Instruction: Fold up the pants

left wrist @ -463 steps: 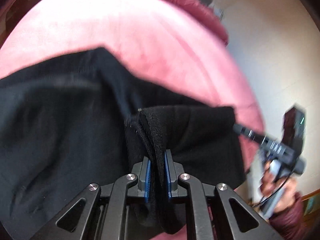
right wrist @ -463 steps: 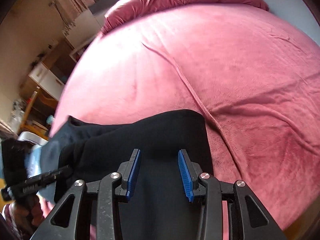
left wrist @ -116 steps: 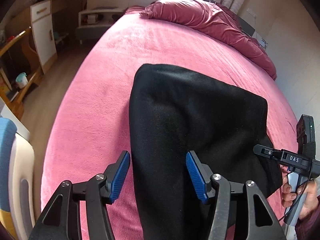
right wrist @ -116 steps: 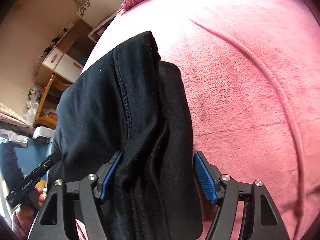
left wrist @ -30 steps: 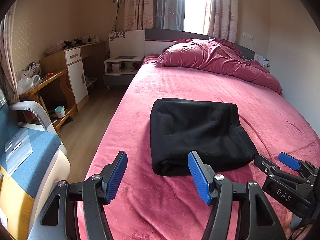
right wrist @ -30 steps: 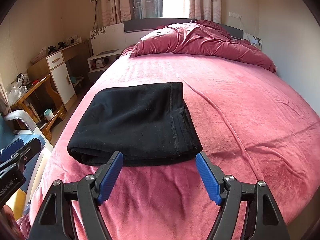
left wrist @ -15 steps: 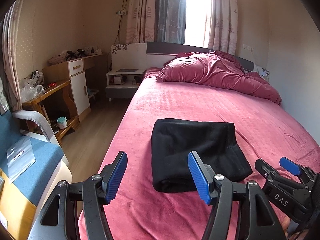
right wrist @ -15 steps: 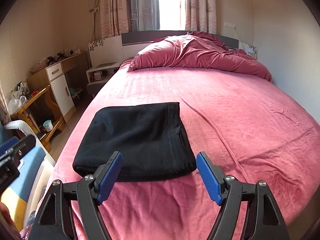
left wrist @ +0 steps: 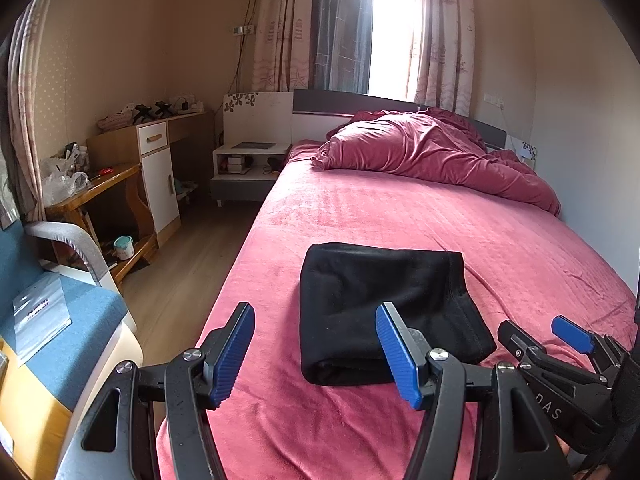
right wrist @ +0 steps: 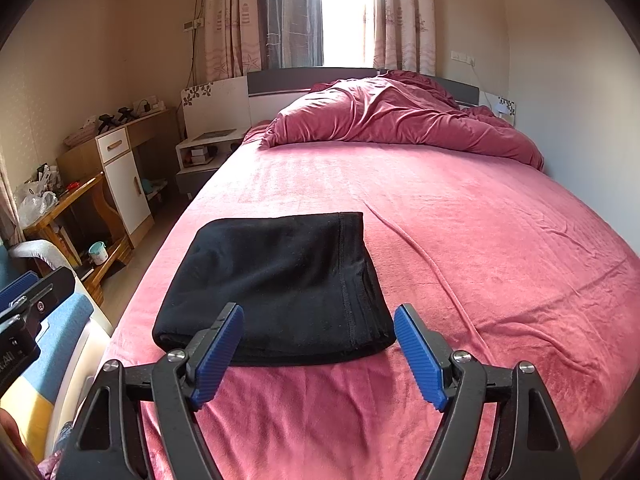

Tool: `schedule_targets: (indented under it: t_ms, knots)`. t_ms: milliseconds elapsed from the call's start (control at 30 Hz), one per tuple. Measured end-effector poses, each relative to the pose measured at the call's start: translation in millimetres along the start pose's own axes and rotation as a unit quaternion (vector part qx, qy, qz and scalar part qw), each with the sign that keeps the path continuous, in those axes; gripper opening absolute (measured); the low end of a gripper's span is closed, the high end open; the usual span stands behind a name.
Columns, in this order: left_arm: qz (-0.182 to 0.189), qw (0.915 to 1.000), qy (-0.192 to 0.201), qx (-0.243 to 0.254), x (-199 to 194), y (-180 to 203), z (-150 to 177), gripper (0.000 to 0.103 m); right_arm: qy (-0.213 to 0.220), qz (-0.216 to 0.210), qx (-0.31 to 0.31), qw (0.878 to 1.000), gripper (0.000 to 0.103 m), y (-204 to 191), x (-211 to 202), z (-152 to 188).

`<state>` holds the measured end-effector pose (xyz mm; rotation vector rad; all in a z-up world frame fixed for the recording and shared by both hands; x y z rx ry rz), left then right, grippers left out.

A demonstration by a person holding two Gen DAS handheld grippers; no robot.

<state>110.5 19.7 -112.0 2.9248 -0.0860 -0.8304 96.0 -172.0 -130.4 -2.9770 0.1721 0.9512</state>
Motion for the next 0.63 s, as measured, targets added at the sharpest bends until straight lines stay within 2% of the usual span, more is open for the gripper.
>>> schedule_targets:
  t_ms: [433,633]
  knots:
    - [0.001,0.9999,-0.01,0.001,1.0,0.3,6.8,0.064,-0.01,0.002,-0.002,1.0,0.08,1.5,5.6,7.0]
    - [-0.007,0.9999,-0.006,0.005,3.8,-0.4,9.2,0.064,-0.029,0.004,0.006,1.0,0.08,8.8,14.9,19.2]
Point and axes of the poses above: each gripper's, at about its wrist camera, not at the fingertips, and x roughly the way its jaws point, y to its right, z to its underside, the point moved 9 cm from there along x, roughly the way its jaws point, and after that the axes turned 5 degrees about z, right-handed, at the moved point
